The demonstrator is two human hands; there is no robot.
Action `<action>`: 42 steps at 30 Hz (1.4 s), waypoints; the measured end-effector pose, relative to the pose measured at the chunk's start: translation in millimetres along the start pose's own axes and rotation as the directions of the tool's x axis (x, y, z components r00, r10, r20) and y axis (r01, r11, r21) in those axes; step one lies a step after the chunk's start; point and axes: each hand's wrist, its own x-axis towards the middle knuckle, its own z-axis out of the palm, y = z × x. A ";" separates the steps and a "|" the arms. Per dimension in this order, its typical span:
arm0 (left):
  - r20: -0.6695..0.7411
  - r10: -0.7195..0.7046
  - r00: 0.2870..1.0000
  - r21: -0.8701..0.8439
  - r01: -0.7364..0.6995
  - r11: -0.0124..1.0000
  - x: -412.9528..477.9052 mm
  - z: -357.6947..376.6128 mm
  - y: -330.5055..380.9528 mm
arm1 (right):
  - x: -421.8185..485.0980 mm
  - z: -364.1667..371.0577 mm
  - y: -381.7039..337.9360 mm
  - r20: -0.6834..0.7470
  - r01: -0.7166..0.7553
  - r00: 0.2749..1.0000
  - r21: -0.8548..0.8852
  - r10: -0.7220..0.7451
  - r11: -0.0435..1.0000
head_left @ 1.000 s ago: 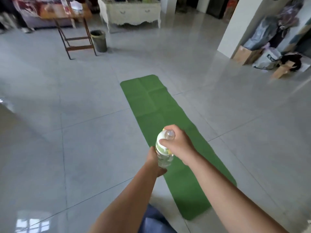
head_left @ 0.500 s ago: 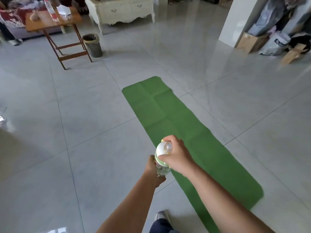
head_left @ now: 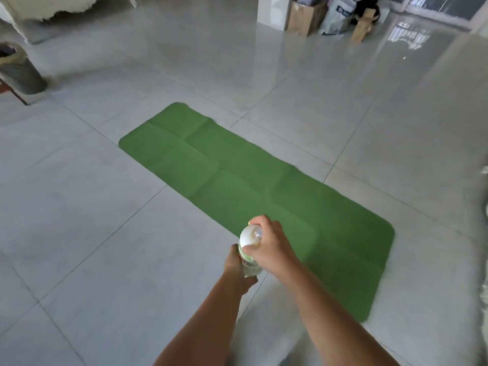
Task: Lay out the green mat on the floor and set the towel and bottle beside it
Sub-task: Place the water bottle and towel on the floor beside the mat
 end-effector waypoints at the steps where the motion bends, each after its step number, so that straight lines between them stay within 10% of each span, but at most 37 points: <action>1: 0.005 0.007 1.000 0.025 -0.008 1.000 17.1 -3.2 -6.2 | 9.3 9.5 15.2 -0.009 -0.008 1.000 -0.009 0.008 1.000; 20: 0.281 -0.239 0.929 0.243 0.172 0.955 410.9 -24.4 -135.8 | 207.1 182.6 369.0 -0.242 -0.141 0.960 0.013 0.140 0.990; 42: 0.238 -0.067 0.969 0.459 -0.052 0.887 455.1 -18.9 -155.7 | 242.3 231.9 452.7 -0.244 -0.162 0.955 0.050 0.169 0.986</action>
